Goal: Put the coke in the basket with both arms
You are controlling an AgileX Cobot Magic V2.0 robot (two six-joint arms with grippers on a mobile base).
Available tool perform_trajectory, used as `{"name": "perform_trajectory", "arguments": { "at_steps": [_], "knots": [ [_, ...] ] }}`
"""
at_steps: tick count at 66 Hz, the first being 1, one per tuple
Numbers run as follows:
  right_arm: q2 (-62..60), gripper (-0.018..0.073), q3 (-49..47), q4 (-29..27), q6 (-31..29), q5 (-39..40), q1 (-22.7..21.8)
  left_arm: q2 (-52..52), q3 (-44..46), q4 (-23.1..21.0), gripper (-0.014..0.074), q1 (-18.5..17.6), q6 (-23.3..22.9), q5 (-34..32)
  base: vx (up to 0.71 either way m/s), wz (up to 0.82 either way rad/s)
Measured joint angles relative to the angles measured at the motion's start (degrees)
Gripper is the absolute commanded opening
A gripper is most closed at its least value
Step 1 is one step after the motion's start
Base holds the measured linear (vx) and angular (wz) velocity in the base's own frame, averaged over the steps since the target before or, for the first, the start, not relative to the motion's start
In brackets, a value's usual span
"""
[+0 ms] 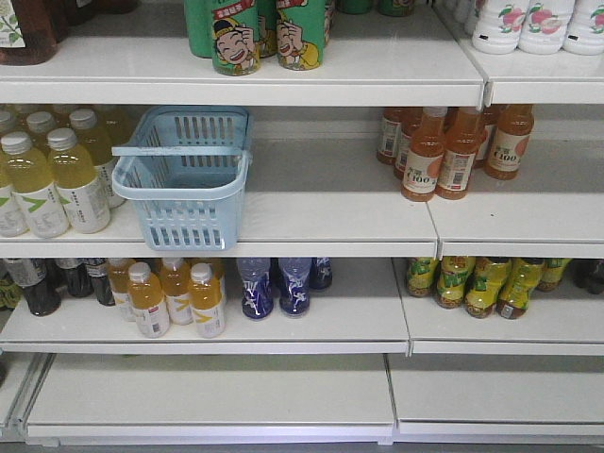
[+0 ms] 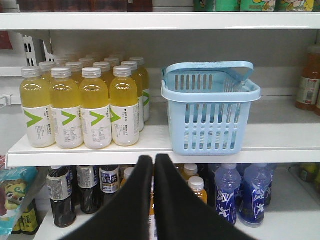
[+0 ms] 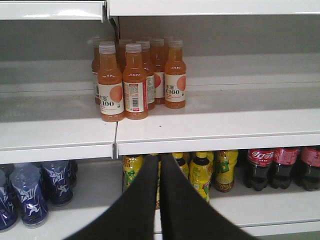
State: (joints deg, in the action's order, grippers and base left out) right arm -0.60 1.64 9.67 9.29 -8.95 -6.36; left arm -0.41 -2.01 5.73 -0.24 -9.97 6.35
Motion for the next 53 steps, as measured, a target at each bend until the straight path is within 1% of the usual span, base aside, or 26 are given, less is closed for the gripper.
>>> {"name": "perform_trajectory", "arguments": {
  "at_steps": [53],
  "knots": [
    [0.0,-0.0002,0.0,0.0,0.0,0.0,0.0,0.0,0.0,0.0,-0.0006,0.0,0.0,0.0,0.0,0.0]
  ]
}}
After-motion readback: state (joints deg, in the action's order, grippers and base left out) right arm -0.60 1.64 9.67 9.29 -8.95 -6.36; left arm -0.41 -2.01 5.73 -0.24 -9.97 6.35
